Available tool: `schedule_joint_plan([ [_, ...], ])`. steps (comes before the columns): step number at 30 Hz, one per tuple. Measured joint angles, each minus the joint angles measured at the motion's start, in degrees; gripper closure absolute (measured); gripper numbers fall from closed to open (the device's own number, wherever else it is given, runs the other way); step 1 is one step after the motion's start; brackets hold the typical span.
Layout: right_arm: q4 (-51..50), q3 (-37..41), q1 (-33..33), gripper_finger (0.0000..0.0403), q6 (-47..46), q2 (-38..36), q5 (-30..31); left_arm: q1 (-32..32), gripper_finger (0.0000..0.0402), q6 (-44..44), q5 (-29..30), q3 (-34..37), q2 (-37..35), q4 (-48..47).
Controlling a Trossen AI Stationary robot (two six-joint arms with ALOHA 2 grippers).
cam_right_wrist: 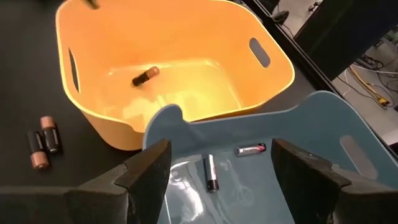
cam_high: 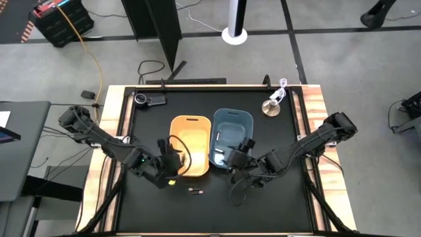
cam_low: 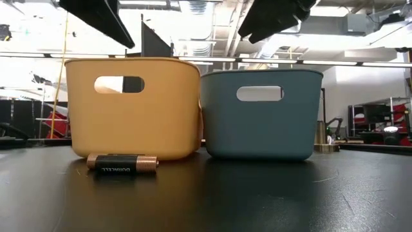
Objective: Sort batteries
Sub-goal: Put the top black battery into the yellow bin
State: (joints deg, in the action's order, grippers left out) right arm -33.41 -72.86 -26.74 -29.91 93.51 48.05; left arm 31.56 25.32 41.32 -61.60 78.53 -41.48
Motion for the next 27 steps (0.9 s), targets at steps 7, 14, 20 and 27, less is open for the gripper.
schedule_joint_plan([
  [7, -0.2, 0.0, 0.0, 0.0111, 0.4, 0.7, 0.0, 8.6, 0.0158, -10.0, -4.6, 0.0, 2.1, 13.2],
  [14, -0.3, 0.1, 1.8, 0.0111, 1.2, 2.3, -0.1, 15.3, 0.0198, -23.0, -9.2, -0.1, 9.4, 24.7],
  [20, 0.2, 0.0, 2.5, 0.0111, 1.6, 2.9, 0.0, 13.8, 0.0224, -13.8, -12.9, -0.1, 17.4, 23.6],
  [27, 0.8, 0.0, 2.3, 0.0111, 2.0, 3.0, 0.0, 11.3, 0.0232, -5.7, -12.9, -0.1, 23.3, 21.1],
])
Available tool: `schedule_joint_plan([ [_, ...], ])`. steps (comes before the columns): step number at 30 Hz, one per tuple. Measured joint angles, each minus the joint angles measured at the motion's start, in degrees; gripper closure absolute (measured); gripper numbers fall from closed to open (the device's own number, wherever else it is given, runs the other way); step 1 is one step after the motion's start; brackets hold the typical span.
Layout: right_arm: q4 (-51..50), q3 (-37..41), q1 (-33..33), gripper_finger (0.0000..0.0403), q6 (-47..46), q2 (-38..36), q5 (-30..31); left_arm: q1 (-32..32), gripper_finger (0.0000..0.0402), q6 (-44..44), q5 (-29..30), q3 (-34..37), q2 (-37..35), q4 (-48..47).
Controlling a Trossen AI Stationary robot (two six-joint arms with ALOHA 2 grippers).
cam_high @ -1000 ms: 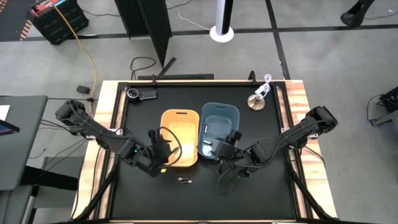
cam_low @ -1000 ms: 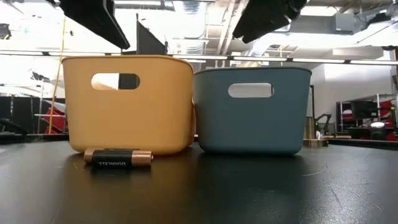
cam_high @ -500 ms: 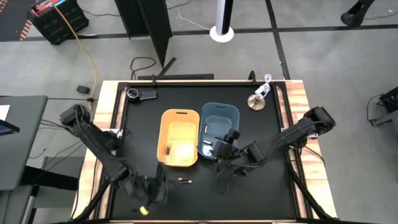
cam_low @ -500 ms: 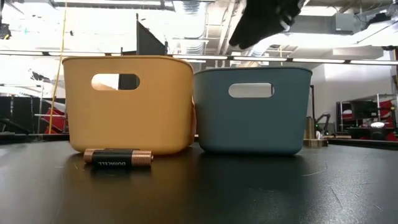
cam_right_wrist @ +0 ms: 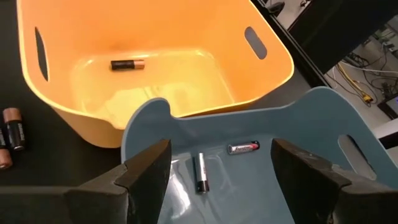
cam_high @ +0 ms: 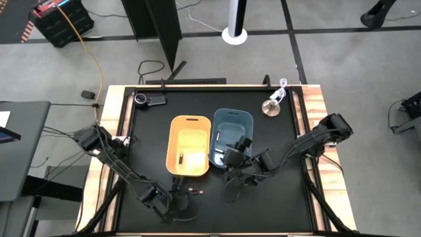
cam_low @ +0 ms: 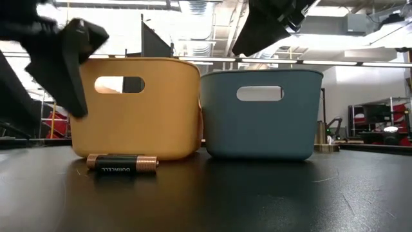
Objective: Sort batteries
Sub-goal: Put the top black battery into the yellow bin
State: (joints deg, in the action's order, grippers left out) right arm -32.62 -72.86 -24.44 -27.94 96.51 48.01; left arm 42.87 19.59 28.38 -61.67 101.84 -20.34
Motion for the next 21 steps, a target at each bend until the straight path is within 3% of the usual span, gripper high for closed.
schedule_joint_plan([
  [15, 0.2, 0.0, -0.3, 0.0111, 0.4, 0.0, 0.0, -4.2, 0.0232, 6.4, 1.3, 0.0, 3.3, -1.2],
  [21, 0.2, 0.0, -0.3, 0.0111, 1.0, 0.0, 0.0, -6.0, 0.0232, 6.7, -2.7, 0.0, 3.3, -1.2],
])
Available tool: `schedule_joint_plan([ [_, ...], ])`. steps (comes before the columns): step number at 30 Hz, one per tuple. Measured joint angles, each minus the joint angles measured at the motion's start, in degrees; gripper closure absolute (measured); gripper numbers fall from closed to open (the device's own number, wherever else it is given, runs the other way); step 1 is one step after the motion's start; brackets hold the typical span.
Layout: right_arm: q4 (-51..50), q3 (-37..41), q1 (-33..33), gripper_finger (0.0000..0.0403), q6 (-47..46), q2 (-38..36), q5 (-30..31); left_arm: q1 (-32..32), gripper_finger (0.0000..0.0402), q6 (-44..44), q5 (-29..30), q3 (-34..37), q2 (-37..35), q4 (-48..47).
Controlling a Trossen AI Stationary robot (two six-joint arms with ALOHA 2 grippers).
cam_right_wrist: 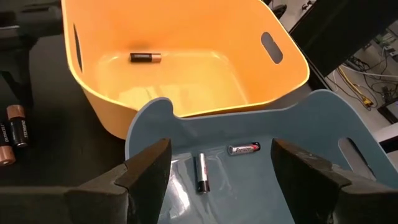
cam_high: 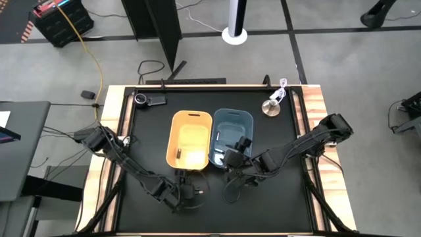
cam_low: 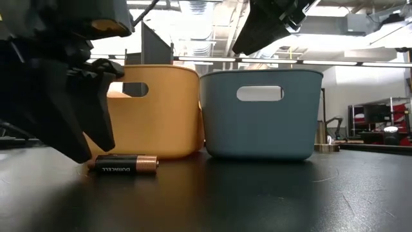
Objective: Sort batteries
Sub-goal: Put the top black battery into the yellow bin
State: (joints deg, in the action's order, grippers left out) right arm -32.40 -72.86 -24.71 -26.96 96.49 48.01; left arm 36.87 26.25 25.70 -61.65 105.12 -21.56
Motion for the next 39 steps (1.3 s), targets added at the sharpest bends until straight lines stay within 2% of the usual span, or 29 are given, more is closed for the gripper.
schedule_joint_plan([
  [9, 0.1, 0.0, 0.0, 0.0111, 0.0, 0.0, 0.0, -1.9, 0.0232, -0.4, -4.4, 0.0, 0.0, -0.7],
  [25, 0.5, 0.0, 0.0, 0.0111, 0.0, 0.0, 0.0, -3.6, 0.0235, -1.9, -7.3, -0.2, 2.5, 0.2],
  [29, 0.5, 0.0, 0.0, 0.0111, 0.0, 0.0, 0.0, -3.6, 0.0269, -1.5, -7.3, -0.1, 2.5, 0.3],
  [35, 0.7, 0.0, 0.0, 0.0111, 0.0, 0.0, 0.0, -3.6, 0.0366, -0.8, -8.5, -0.1, 2.6, 0.3],
  [39, 0.8, 0.0, 0.0, 0.0111, 0.0, -0.1, 0.0, -3.6, 0.0367, 0.4, -8.8, -0.1, 2.6, 0.1],
])
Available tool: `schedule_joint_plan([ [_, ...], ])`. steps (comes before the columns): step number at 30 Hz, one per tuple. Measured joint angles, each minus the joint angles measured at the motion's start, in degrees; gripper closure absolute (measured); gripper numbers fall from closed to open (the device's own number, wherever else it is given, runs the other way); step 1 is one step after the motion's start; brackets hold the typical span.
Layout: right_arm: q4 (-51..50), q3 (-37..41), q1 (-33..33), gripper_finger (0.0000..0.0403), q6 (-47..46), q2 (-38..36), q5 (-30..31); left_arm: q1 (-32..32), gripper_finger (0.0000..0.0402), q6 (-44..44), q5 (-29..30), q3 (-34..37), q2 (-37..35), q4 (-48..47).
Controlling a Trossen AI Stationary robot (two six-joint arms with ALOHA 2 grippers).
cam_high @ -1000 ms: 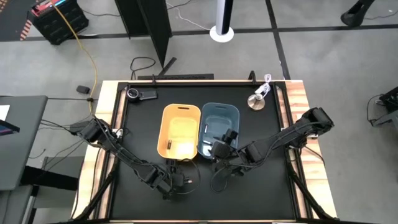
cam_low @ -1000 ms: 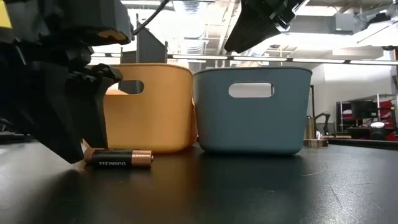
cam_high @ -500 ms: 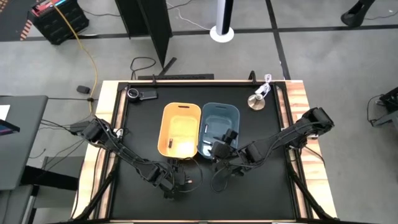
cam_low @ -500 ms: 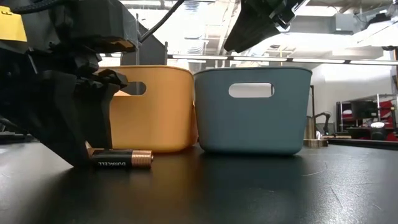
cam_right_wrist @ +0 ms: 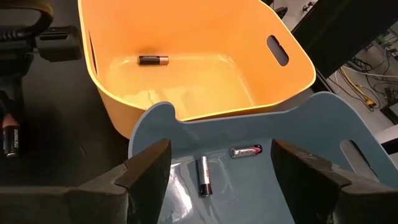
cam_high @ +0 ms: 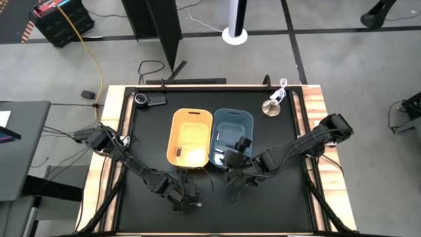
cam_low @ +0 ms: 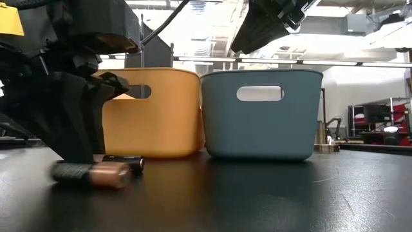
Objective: Sort batteries
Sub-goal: Put the top black battery into the yellow bin
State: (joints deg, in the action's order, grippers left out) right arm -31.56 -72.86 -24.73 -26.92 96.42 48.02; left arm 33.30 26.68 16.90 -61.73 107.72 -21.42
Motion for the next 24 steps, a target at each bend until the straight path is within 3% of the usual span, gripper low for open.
schedule_joint_plan([
  [4, 0.0, 0.0, 0.0, 0.0111, 0.0, 0.0, 0.0, 0.1, 0.0367, 1.3, 0.3, 0.0, -0.7, -1.2],
  [9, 0.0, 0.0, 0.0, 0.0111, 0.0, 0.0, 0.0, 1.0, 0.0367, 3.3, 5.0, 0.4, -3.9, -5.0],
  [12, 0.0, 0.0, 0.0, 0.0111, 0.0, 0.0, 0.0, 2.9, 0.0367, 3.3, 11.1, 0.4, -9.1, -5.7],
  [17, 0.5, 0.0, 0.0, 0.0111, 0.0, 0.0, 0.0, 6.0, 0.0367, -1.0, 26.0, 0.3, -20.7, -7.1],
  [21, 0.9, 0.0, -0.1, 0.0111, 0.0, 0.0, 0.0, -0.2, 0.0361, -1.0, 31.8, 0.0, -25.8, -16.4],
  [24, 1.2, 0.0, -0.8, 0.0111, 0.0, 0.0, 0.0, -9.2, 0.0307, 0.7, 28.7, 0.2, -26.1, -24.4],
])
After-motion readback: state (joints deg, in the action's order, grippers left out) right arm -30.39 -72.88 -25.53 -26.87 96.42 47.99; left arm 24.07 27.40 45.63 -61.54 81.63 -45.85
